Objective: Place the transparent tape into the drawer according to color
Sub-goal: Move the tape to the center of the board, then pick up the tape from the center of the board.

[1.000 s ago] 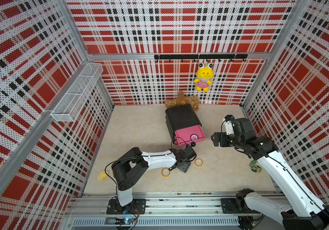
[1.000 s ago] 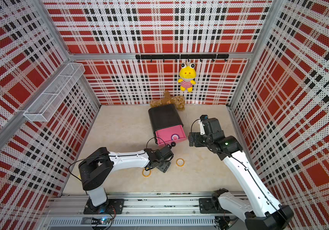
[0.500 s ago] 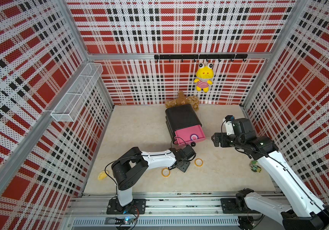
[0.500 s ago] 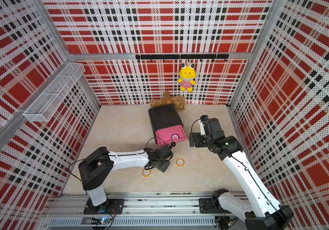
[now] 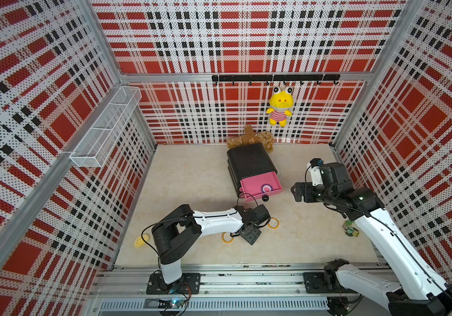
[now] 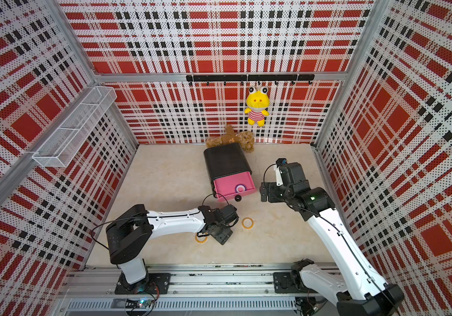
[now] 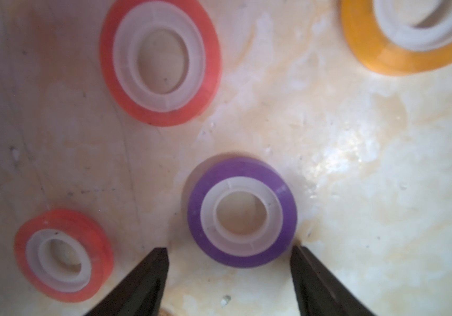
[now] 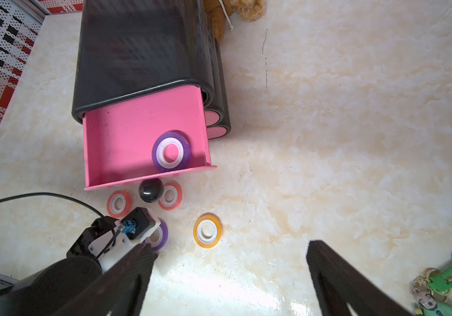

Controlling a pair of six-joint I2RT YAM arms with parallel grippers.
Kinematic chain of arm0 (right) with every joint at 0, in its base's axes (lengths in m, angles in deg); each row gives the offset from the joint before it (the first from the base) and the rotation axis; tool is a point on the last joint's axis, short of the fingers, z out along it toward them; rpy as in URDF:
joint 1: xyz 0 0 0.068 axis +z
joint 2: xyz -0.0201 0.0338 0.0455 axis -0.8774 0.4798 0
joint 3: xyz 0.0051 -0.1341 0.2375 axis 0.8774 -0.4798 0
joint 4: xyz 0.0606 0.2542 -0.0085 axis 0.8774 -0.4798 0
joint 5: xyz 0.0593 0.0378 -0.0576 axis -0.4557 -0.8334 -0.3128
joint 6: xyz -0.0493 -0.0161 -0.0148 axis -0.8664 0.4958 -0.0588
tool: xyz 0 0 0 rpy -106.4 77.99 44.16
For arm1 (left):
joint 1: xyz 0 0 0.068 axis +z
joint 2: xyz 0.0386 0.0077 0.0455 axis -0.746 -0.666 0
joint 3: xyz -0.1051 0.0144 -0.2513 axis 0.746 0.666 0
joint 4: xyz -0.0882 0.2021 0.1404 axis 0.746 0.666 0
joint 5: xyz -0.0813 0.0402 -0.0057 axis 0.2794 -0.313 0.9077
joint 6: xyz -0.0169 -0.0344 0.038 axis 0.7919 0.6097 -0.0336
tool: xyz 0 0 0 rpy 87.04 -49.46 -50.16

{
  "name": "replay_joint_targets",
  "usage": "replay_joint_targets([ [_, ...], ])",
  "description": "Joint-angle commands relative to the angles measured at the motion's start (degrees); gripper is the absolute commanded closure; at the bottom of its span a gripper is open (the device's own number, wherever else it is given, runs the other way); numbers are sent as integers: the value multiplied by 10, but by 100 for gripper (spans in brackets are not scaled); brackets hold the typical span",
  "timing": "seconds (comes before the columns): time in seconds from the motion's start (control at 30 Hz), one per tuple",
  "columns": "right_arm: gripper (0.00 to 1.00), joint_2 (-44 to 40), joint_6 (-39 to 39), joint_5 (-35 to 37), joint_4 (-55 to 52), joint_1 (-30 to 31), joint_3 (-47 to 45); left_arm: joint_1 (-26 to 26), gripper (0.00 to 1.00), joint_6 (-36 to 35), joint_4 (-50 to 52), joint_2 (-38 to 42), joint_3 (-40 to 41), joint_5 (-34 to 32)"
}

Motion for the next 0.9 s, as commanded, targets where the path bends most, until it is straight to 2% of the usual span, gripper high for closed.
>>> replay_joint_targets([
  [0.0, 4, -8, -7, -4, 0, -6, 0, 10, 16, -2, 22, -7, -22, -12],
  [0.4, 3, -9, -18, -10, -2, -19, 0, 17, 13, -13, 40, -36, -73, 41],
  [0.87, 3, -19, -31, -25, 1, -42, -8, 28, 16, -19, 50, -69, -97, 45],
])
